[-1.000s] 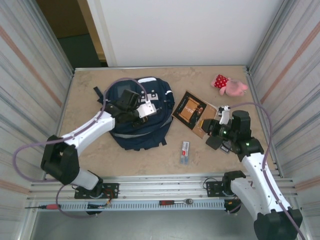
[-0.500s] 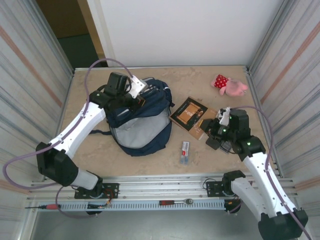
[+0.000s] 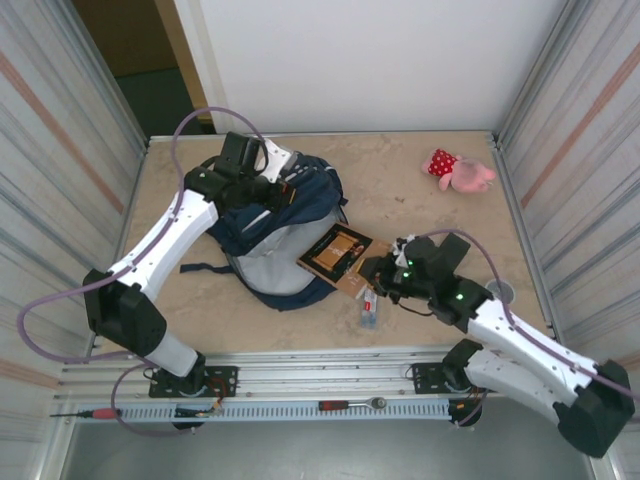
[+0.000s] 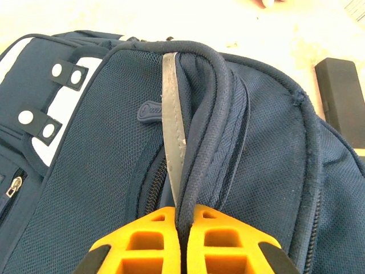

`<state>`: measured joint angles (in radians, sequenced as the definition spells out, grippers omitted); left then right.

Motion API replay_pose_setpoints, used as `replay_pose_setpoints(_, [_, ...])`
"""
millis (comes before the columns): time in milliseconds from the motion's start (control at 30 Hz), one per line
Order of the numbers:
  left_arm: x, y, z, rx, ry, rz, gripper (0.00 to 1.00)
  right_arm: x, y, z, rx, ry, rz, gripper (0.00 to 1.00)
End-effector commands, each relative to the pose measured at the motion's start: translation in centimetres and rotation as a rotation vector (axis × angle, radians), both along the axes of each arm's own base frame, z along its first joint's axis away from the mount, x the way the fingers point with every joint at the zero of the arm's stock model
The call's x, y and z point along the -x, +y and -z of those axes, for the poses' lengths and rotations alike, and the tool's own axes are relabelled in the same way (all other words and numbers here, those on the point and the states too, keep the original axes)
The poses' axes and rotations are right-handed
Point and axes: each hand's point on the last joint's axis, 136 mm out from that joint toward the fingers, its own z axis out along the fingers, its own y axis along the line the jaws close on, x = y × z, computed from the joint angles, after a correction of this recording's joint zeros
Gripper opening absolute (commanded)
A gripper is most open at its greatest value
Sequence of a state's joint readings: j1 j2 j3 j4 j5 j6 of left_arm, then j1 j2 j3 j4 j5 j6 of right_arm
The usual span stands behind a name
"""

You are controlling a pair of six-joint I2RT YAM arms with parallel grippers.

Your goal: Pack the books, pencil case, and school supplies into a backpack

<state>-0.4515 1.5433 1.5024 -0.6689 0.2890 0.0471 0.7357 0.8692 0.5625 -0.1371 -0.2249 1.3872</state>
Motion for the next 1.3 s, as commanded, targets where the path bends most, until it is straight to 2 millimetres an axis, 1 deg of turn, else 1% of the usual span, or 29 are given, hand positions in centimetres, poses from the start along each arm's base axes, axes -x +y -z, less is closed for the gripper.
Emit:
replay_pose_setpoints(0, [-0.2,-1.1,-4.0,0.096,-0.059,0.011,0.0,-3.8,1.9,-5.7,-0.15,-0.199,0.139,0.0])
replay_pose_setpoints(200, [-0.3,-1.4,-4.5,0.108,-0.061,0.018,0.0,-6.6,5.6,-4.7,-0.162,-0.24,0.172,0.0])
replay_pose_setpoints(333, [-0.6,-1.4,-5.2,0.12,-0.079,0.015,0.0,-8.9,6.9,-4.2,-0.144,-0.265,0.223,0.0])
replay_pose_setpoints(433, [-0.8,-1.6,-5.6,0.132,-0.083,0.018,0.0,-10.4,8.4,-4.4,-0.167,-0.298,0.231,0.0])
replay_pose_setpoints(533, [-0.9,-1.7,-5.7,0.136,-0.082,0.021,0.0,-11.6,9.7,-3.8,-0.188,-0.294,0.243,0.0])
replay_pose_setpoints(667, [-1.0,-1.9,-5.8,0.151,-0.078,0.026,0.0,-13.5,11.4,-2.8,-0.172,-0.282,0.27,0.0])
replay_pose_setpoints(733, [-1.0,-2.0,-6.0,0.161,-0.08,0.028,0.0,-14.7,12.4,-2.6,-0.177,-0.291,0.284,0.0])
replay_pose_setpoints(833, [-0.9,-2.3,-6.2,0.179,-0.088,0.046,0.0,-16.3,13.7,-1.2,-0.168,-0.298,0.321,0.0])
replay_pose_setpoints(933, [-0.8,-2.5,-6.4,0.196,-0.088,0.058,0.0,-17.7,15.1,1.4,-0.151,-0.262,0.341,0.0])
replay_pose_setpoints(1000, [-0.9,-2.6,-6.7,0.207,-0.092,0.064,0.0,-18.3,15.9,3.1,-0.128,-0.238,0.35,0.0])
replay_pose_setpoints(1100, [-1.0,-2.7,-6.8,0.215,-0.093,0.064,0.0,-18.8,16.5,5.6,-0.083,-0.189,0.364,0.0])
replay_pose_setpoints(1167, [-1.3,-2.4,-6.8,0.216,-0.092,0.049,0.0,-18.6,16.5,7.3,-0.056,-0.146,0.37,0.06])
replay_pose_setpoints(1200, [-1.4,-2.1,-6.8,0.216,-0.092,0.037,0.0,-18.4,16.5,7.9,-0.043,-0.132,0.372,0.13])
replay_pose_setpoints(1267, [-1.7,-1.5,-6.7,0.221,-0.097,0.007,0.0,-17.6,16.2,8.5,-0.028,-0.106,0.371,0.29])
